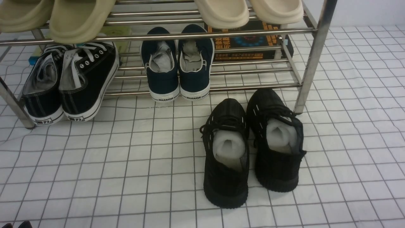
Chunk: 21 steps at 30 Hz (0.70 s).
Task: Take the shoes off the shelf with your hand from the white checkered tablecloth.
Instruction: 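Grasp the leftmost shoe on the bottom shelf of the shoe rack with the left gripper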
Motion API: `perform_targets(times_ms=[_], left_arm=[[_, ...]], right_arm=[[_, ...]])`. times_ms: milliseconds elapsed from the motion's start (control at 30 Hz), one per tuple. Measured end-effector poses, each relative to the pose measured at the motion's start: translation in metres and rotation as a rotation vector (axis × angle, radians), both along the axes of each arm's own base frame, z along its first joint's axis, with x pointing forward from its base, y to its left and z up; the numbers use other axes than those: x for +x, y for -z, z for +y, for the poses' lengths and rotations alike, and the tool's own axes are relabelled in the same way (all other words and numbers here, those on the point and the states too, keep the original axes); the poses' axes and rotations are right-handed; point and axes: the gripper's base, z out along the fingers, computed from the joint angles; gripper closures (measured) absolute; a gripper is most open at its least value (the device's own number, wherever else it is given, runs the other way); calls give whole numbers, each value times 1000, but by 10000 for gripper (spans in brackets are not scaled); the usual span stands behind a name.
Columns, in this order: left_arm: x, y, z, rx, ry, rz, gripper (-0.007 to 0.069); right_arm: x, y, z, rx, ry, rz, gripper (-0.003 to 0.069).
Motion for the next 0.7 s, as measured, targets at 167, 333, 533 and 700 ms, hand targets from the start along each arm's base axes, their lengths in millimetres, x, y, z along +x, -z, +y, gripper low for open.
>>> perform_targets(times_ms=[167, 333, 533, 700], left_arm=[[0, 0, 0, 0, 0, 0, 384], [0, 0, -6, -330, -32, 3, 384], [1, -5, -17, -980, -99, 20, 384], [2, -9, -16, -1089, -110, -22, 384]], right_arm=[[0, 0, 0, 0, 0, 0, 502], [0, 0, 0, 0, 0, 0, 501], [0, 0, 0, 0, 0, 0, 494], [0, 0, 0, 0, 0, 0, 485]])
